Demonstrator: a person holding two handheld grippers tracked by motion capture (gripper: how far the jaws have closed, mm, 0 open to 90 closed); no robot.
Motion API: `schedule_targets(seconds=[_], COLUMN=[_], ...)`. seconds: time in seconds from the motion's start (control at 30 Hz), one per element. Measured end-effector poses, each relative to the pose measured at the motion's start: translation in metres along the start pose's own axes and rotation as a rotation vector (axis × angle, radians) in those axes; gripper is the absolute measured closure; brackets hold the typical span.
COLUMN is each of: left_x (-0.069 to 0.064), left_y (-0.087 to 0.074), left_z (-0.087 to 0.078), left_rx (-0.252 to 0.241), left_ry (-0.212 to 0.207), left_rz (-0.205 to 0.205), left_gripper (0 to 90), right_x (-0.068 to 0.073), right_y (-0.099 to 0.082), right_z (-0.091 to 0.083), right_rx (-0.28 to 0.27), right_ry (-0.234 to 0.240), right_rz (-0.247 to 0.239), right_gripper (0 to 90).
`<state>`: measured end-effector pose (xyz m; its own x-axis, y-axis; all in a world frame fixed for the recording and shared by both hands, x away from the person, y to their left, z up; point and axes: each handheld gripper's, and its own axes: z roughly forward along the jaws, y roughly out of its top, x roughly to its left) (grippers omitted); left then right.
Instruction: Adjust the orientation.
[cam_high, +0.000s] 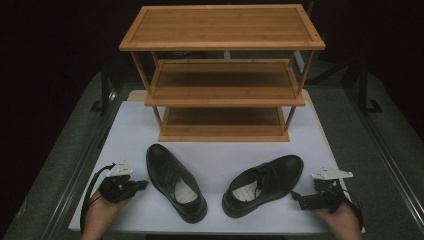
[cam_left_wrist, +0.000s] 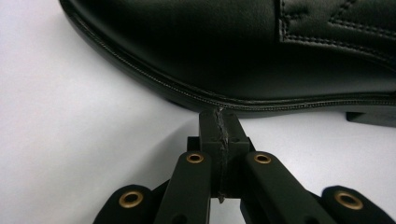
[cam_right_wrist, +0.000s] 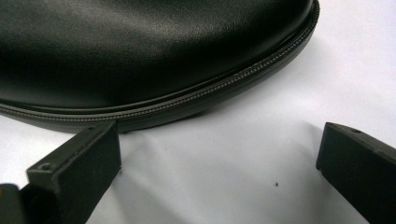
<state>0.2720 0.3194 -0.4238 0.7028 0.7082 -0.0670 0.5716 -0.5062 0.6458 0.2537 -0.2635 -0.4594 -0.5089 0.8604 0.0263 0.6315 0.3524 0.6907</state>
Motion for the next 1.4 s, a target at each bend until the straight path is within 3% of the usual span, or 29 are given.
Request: schedule_targets(seconds=[0.33,0.57,0.87,1.4], left_x=[-0.005,-0.001,-0.002,-0.01], left_y=[0.005,0.01,0.031,0.059], left_z=[0.012,0.016,0.033,0.054], left_rx=[0.037,0.035,0.041,0.034], left_ry=[0.001,-0.009,-0.029,-0.058], left_rz=[0.042,0.045,0.094,0.125], left_gripper=[90.0,90.0,90.0,90.0], right_x=[0.0,0.0,0.0,0.0], right_y=[0.0,0.0,0.0,0.0], right_z=[0.0,0.0,0.0,0.0], right_rx=[0.0,0.001,0.0,-0.002], right_ry=[0.0,0.0,0.0,0.0], right_rz=[0.0,0.0,-0.002,-0.002], right_gripper=[0.0,0.0,0.0,0.0])
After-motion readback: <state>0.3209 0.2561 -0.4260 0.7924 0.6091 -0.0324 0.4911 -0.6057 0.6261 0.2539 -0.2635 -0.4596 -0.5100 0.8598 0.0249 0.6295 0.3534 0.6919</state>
